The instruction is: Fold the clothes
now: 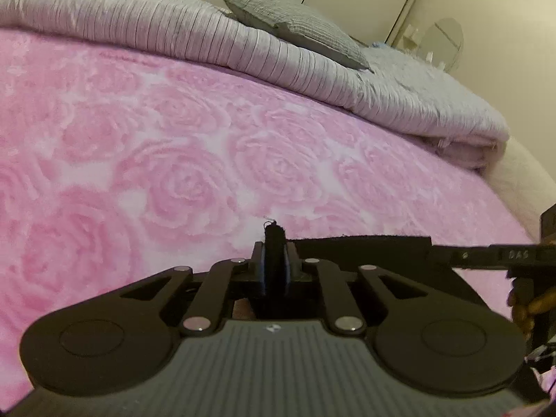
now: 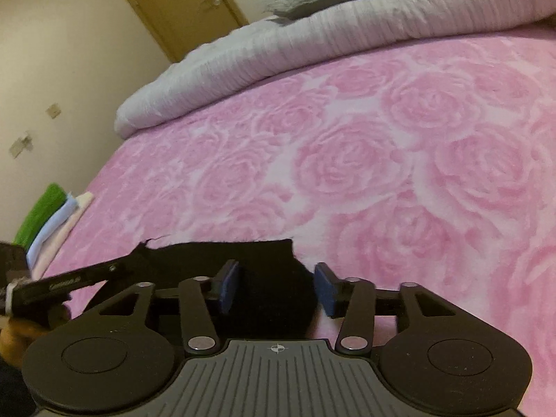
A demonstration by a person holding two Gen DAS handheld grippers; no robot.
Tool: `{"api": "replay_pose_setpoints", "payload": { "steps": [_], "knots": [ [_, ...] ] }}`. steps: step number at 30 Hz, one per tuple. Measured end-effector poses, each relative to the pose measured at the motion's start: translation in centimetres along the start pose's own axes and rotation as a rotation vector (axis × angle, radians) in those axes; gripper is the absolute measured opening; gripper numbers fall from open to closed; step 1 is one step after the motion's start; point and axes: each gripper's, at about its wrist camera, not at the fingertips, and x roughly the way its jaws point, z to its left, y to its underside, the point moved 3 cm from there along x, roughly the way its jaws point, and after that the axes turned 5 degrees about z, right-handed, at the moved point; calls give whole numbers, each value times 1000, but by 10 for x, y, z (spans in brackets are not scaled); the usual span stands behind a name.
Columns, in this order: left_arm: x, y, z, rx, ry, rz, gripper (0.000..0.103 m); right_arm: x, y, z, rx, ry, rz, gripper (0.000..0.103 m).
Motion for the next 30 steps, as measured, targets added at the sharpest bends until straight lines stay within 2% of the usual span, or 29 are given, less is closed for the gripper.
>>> {"api": "replay_pose_setpoints", "payload": {
  "steps": [2, 6, 9, 12, 13, 15, 18, 20, 22, 24, 26, 30],
  "knots": [
    [-15, -3, -7, -2, -30, -2, 17, -9, 2, 2, 8, 11, -17, 51],
    [-56, 1, -21, -18, -89, -29, 13, -48, 13, 12, 11, 32, -76, 51],
    [-82, 15, -46, 17, -25, -34, 14, -76, 32, 26, 7, 29, -110, 51],
    [-87, 34, -65, 76, -7, -3, 12, -95, 54, 52, -41, 25, -121, 51],
    [-84, 42, -66, 91, -19, 15, 11, -99, 62, 61, -61, 34, -120, 51],
    [-68, 54, -55, 58, -58, 68, 7, -98, 77, 74, -105, 54, -93, 51],
    [-66, 52, -42, -26, -45, 74, 5, -85, 96, 84, -134, 89, -19, 51],
    [-79, 44, -51, -9, -83, 63, 6, -83, 100, 85, -113, 106, -2, 51],
    [-92, 41, -59, 6, -148, 75, 7, -94, 98, 92, -112, 105, -24, 51],
    [-105, 46, -66, -17, -157, 102, 11, -104, 98, 97, -93, 114, -25, 51],
    [-120, 58, -73, -44, -157, 123, 17, -112, 101, 100, -60, 121, -11, 51],
    [-150, 90, -88, -88, -193, 165, 19, -126, 124, 100, 35, 129, 24, 51]
  ]
}}
